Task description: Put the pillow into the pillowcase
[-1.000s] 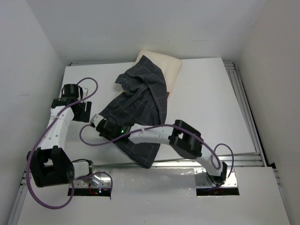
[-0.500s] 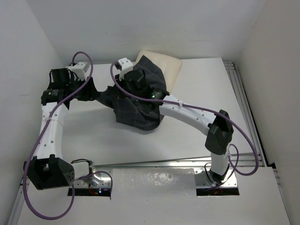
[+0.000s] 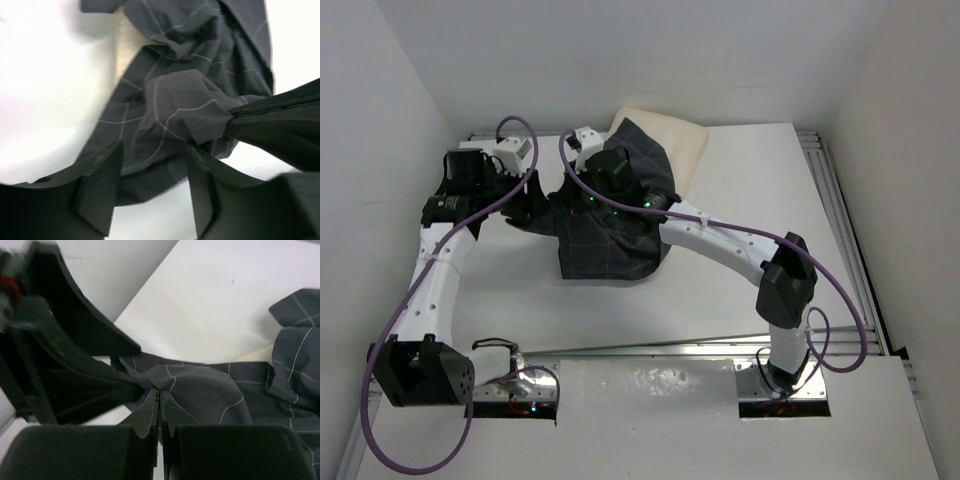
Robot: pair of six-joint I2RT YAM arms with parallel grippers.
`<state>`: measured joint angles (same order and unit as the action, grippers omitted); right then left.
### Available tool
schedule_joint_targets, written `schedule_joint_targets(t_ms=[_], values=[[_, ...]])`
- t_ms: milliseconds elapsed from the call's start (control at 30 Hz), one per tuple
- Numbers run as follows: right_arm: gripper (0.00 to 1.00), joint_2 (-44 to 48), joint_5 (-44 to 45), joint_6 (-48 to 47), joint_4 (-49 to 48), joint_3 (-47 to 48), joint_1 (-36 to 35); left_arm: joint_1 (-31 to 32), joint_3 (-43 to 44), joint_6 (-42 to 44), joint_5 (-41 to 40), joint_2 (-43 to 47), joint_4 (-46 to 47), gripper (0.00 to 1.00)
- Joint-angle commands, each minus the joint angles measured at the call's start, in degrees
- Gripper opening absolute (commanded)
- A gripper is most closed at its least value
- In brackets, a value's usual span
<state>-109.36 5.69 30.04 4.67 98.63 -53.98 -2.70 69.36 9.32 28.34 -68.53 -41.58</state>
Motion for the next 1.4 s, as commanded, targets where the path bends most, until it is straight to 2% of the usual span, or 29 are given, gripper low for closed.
schedule_joint_targets(t_ms=[0, 67, 133, 200, 267, 333, 467, 600, 767, 833, 967, 1100, 1267, 1333, 1367], values=[[0.0, -0.41, -4.89, 1.07, -2.03, -1.85, 0.71, 0.06, 1.39, 3.68, -3.9, 2.0, 2.47, 0.52], [0.0, -0.59, -7.52, -0.32, -0.55, -2.56, 0.8, 0.06, -0.54, 4.56, -4.6, 2.09, 2.38, 0.6], [0.0, -1.9, -9.46, -1.82, 1.65, -2.04, 0.71, 0.41, -2.29, 5.61, -5.48, 1.91, 2.38, 0.62], [0.0, -2.78, -13.06, -4.11, 4.38, -0.99, 0.71, 1.81, -3.7, 6.49, -9.43, 1.82, 3.26, 0.63], [0.0, -3.23, -15.44, -4.81, 4.39, -1.42, 0.71, 2.17, -4.32, 7.63, -9.88, 1.91, 3.7, 0.63], [0.0, -3.31, -17.11, -4.38, 3.6, -2.21, 0.71, 5.15, -5.11, 9.04, -9.88, 1.82, 3.88, 0.62], [0.0, -3.67, -18.09, -3.85, 3.6, -2.12, 0.71, 7.44, -6.61, 9.84, -11.81, 1.56, 4.67, 0.59], [0.0, -3.14, -17.65, -3.32, 2.89, -3.18, 0.8, 7.45, -7.22, 13.16, -13.83, 0.95, 3.18, 0.51], [0.0, -2.96, -16.86, -3.41, 4.03, -3.53, 1.42, 7.27, -5.73, 18.7, -24.36, 2.96, 1.07, 0.46], [0.0, -2.53, -17.03, -3.15, 3.86, -4.49, 1.68, 6.92, -5.47, 23.36, -26.57, 5.42, 1.07, 0.45], [0.0, -1.91, -17.56, -2.97, 3.24, -5.55, 1.68, 5.25, -7.39, 33.29, -23.42, 8.94, -2.0, 0.49], [0.0, -1.91, -17.82, -2.8, 3.24, -5.47, 1.68, 4.02, -10.65, 40.85, -14.74, 9.12, -6.49, 0.56], [0.0, -1.73, -17.91, -2.8, 3.24, -5.47, 1.68, 4.02, -15.03, 42.01, -7.61, 10.0, -4.22, 0.6], [0.0, -1.73, -18.0, -2.62, 3.33, -5.64, 1.77, 4.02, -16.88, 39.04, -6.54, 10.26, -0.71, 0.6], [0.0, -1.65, -18.0, -2.62, 3.33, -5.73, 1.68, 4.02, -18.98, 35.28, -7.15, 10.35, 4.53, 0.57]])
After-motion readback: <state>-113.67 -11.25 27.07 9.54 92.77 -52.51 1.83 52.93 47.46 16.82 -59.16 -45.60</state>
